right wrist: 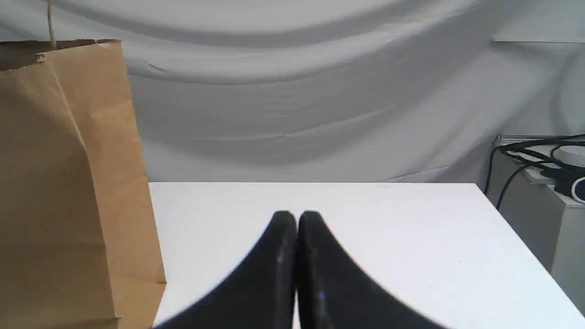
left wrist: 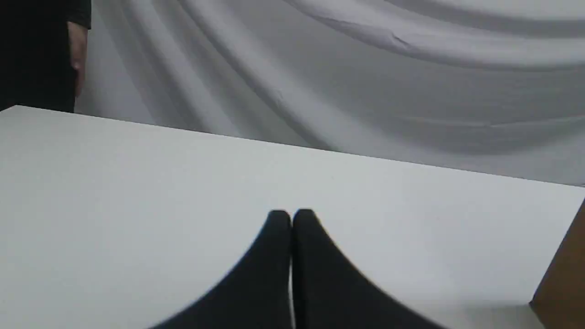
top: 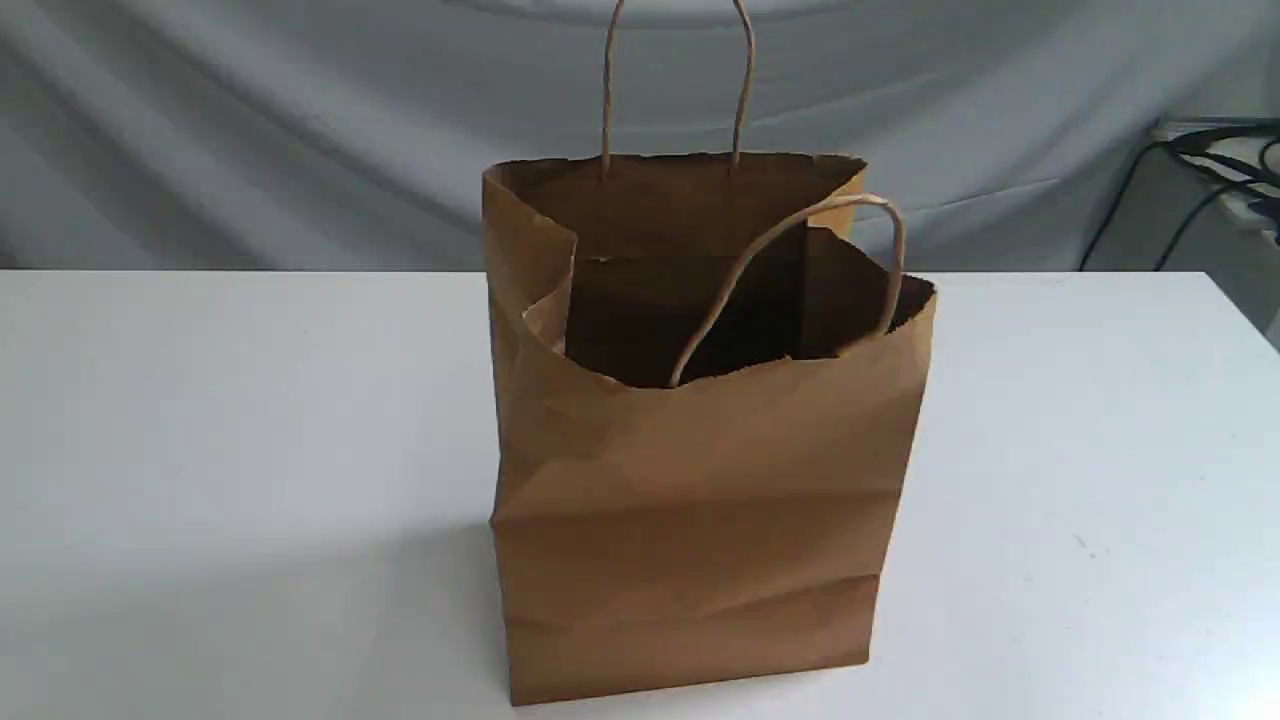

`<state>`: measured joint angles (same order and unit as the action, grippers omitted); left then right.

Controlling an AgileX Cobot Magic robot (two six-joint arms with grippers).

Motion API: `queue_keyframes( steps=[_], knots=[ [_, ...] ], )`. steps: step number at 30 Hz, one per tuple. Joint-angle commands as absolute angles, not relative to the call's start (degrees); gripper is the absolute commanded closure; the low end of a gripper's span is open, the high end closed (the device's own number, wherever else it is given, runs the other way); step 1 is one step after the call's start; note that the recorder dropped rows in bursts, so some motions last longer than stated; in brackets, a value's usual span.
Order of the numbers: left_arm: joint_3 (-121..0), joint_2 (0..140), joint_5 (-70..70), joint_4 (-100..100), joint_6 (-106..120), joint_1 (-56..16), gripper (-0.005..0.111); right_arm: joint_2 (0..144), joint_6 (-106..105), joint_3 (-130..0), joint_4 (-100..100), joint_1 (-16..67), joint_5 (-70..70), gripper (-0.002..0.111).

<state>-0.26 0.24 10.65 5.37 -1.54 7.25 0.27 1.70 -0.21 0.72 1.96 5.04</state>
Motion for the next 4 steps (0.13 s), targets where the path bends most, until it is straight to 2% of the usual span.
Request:
queue_keyframes(
  steps=[1,4],
  knots=[
    [0.0,0.0,10.5,5.2,-1.4,7.3,0.107,0.0,1.7,0.0,0.4,1.7,5.0,0.108],
    [0.0,0.0,10.5,5.2,-1.4,7.3,0.107,0.0,1.7,0.0,0.4,1.7,5.0,0.108]
  ],
)
